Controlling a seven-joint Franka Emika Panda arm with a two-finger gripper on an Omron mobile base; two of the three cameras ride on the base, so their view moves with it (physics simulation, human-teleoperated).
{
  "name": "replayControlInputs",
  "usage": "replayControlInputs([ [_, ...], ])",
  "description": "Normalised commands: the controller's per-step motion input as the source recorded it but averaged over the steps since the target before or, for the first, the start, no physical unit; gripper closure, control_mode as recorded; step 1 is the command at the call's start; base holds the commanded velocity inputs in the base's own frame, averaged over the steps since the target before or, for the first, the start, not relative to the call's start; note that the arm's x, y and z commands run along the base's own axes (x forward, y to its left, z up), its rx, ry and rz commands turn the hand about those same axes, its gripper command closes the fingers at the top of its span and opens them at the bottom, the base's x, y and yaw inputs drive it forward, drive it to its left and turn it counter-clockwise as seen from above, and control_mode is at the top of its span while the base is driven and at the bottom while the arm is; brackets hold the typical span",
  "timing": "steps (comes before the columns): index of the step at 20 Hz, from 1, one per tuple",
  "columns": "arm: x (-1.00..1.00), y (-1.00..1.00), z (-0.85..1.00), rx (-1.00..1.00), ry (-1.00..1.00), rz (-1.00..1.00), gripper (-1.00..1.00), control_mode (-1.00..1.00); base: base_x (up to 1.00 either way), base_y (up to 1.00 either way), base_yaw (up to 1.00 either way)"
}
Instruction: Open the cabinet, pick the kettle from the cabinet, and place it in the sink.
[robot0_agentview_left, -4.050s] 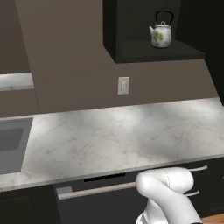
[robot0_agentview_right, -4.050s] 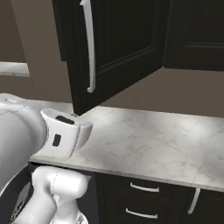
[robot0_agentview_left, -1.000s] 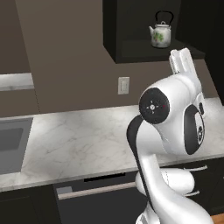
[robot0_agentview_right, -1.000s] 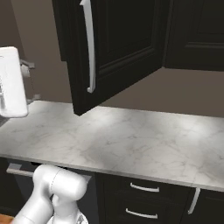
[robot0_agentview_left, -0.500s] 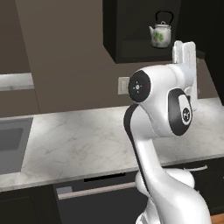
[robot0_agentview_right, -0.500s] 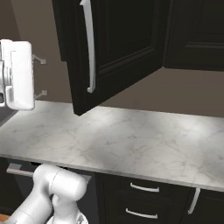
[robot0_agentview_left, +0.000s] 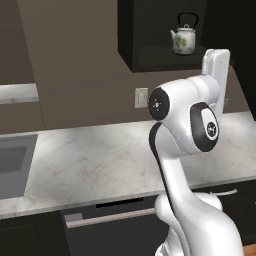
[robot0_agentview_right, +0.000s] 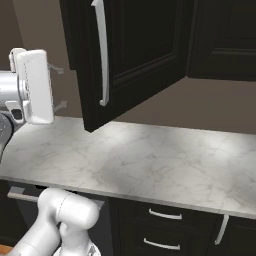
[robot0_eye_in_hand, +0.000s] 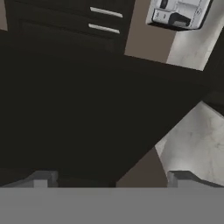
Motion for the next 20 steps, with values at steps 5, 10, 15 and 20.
replayControlInputs([
  [5, 0.06, -0.28, -0.02, 0.04, -0.02, -0.02, -1.0, -1.0, 0.0, 0.0, 0.0],
  [10, 0.05, -0.28, 0.0, 0.03, 0.0, -0.05, -1.0, -1.0, 0.0, 0.0, 0.0],
  [15, 0.03, -0.2, 0.0, 0.02, -0.01, -0.07, -1.0, -1.0, 0.0, 0.0, 0.0],
  [20, 0.03, -0.18, 0.0, 0.01, -0.01, -0.08, -1.0, -1.0, 0.0, 0.0, 0.0],
])
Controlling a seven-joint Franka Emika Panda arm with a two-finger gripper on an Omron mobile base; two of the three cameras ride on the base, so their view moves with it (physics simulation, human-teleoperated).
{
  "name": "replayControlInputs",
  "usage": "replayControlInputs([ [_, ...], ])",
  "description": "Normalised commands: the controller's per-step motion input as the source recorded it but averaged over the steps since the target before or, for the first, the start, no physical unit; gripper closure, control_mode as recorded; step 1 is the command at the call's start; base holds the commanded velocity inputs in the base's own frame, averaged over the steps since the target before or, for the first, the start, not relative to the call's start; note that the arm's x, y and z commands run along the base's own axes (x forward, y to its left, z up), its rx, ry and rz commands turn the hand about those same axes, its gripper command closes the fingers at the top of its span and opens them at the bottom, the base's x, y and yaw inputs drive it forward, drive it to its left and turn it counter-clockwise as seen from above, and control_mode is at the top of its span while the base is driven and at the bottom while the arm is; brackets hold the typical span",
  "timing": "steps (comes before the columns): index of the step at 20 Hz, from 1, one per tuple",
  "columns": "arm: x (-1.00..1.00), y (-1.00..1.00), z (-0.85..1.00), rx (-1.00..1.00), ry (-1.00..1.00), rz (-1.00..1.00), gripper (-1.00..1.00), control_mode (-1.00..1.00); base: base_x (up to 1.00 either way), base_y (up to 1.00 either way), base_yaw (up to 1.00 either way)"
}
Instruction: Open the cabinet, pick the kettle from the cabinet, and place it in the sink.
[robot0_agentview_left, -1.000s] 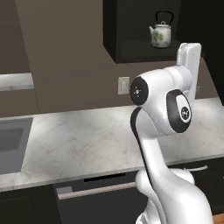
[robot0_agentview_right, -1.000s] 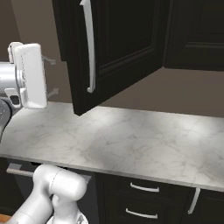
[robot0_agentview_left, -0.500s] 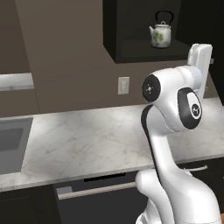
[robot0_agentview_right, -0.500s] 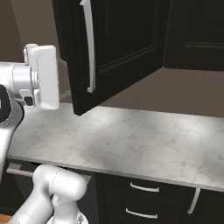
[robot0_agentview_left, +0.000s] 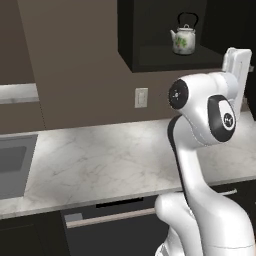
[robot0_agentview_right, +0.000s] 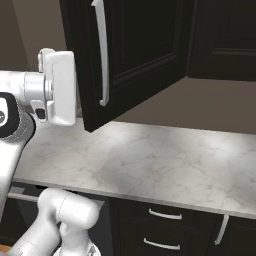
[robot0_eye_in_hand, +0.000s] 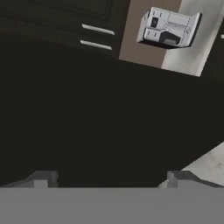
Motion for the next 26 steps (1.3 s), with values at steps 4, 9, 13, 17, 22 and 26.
replayControlInputs([
  [4, 0.04, -0.24, 0.0, 0.01, 0.0, -0.06, -1.0, -1.0, 0.0, 0.0, 0.0],
  [9, 0.01, -0.29, 0.0, 0.02, 0.0, -0.04, -1.0, -1.0, 0.0, 0.0, 0.0],
  [13, -0.03, -0.35, 0.0, 0.05, 0.0, -0.04, -1.0, -1.0, 0.0, 0.0, 0.0],
  [17, -0.08, -0.4, 0.0, 0.06, 0.0, -0.04, -1.0, -1.0, 0.0, 0.0, 0.0],
  [22, -0.19, -0.54, 0.01, 0.06, 0.0, -0.05, -1.0, -1.0, 0.0, 0.0, 0.0],
  [26, -0.2, -0.67, 0.0, 0.07, 0.0, -0.02, -1.0, -1.0, 0.0, 0.0, 0.0],
])
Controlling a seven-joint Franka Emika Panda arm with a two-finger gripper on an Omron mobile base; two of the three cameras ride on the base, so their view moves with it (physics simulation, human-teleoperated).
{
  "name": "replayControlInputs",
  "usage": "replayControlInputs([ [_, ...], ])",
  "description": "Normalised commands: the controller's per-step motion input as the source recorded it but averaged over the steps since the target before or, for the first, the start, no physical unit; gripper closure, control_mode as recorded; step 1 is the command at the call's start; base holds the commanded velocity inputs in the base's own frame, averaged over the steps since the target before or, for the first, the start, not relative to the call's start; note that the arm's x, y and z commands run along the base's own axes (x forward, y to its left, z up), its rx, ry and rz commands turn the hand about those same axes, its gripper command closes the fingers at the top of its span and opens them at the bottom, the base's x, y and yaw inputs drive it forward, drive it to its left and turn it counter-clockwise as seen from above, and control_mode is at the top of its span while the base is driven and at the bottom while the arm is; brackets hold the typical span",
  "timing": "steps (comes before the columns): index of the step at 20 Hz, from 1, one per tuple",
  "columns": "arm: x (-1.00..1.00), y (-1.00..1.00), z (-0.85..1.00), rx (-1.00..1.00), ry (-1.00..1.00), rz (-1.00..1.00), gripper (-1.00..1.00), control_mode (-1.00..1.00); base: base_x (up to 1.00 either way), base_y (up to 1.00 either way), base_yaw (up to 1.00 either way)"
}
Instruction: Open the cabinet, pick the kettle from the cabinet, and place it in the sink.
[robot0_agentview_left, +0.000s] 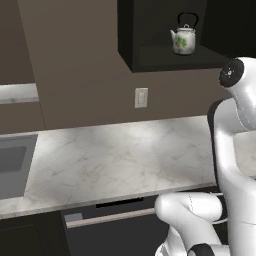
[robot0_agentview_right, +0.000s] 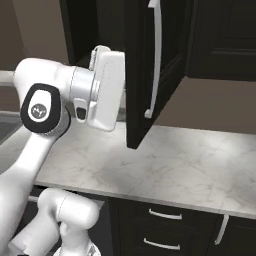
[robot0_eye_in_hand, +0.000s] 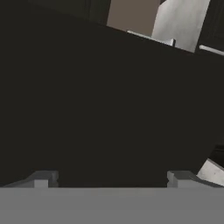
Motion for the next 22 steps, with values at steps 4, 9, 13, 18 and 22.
replayControlInputs([
  [4, -0.17, -0.69, 0.0, 0.07, 0.0, 0.0, -1.0, -1.0, 0.0, 0.0, 0.0],
  [9, -0.12, -0.66, 0.0, 0.06, 0.0, 0.0, -1.0, -1.0, 0.0, 0.0, 0.0],
  [13, -0.02, -0.3, -0.01, 0.01, 0.0, 0.0, -1.0, -1.0, 0.0, 0.0, 0.0],
  [18, 0.0, 0.26, -0.06, 0.0, 0.0, 0.0, -1.0, -1.0, 0.0, 0.0, 0.0],
  [22, 0.0, 0.5, 0.0, 0.0, 0.02, 0.0, -1.0, -1.0, 0.0, 0.0, 0.0],
])
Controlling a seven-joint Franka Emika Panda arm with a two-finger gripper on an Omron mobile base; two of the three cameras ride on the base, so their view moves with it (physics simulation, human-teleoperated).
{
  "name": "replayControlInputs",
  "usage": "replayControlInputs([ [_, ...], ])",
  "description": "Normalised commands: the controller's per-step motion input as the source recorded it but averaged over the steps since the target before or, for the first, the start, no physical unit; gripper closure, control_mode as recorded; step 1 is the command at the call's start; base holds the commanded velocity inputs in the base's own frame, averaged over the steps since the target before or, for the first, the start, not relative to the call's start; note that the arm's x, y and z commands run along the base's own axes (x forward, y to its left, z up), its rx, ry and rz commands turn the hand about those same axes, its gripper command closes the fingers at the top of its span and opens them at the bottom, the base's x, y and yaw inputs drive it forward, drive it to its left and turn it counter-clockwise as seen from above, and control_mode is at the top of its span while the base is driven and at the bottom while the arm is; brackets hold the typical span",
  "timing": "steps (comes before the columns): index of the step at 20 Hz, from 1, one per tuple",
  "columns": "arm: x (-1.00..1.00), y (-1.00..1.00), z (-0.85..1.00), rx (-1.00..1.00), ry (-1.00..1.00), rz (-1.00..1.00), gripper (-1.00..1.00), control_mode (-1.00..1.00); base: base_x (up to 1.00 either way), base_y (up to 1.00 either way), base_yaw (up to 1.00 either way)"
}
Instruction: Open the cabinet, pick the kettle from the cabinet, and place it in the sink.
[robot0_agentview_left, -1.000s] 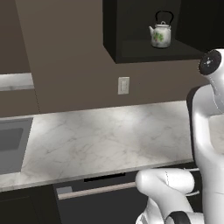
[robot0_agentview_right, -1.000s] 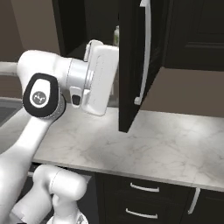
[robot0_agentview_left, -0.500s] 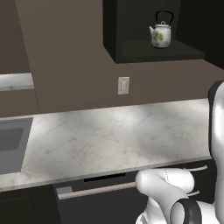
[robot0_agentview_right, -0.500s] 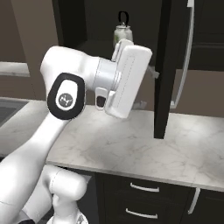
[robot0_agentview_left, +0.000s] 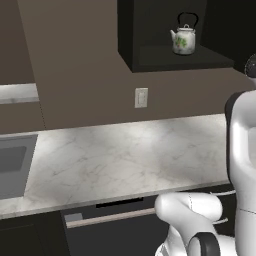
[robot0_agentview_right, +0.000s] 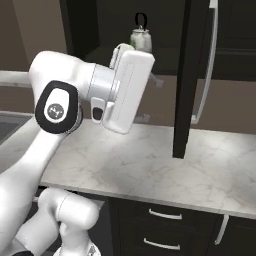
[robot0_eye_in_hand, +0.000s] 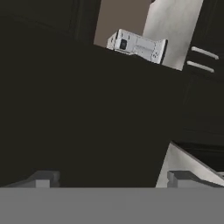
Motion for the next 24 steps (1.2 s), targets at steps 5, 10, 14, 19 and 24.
replayControlInputs([
  [5, 0.0, 0.52, 0.06, 0.0, 0.05, 0.08, -1.0, -1.0, 0.0, 0.0, 0.0],
  [10, -0.05, 0.49, 0.13, 0.0, 0.13, 0.19, -1.0, -1.0, 0.0, 0.0, 0.0],
  [14, -0.08, 0.5, 0.1, 0.0, 0.13, 0.27, -1.0, -1.0, 0.0, 0.0, 0.0],
  [19, -0.07, 0.54, 0.06, -0.02, 0.1, 0.33, -1.0, -1.0, 0.0, 0.0, 0.0],
  [24, 0.0, 0.46, 0.12, -0.11, 0.22, 0.38, -1.0, -1.0, 0.0, 0.0, 0.0],
])
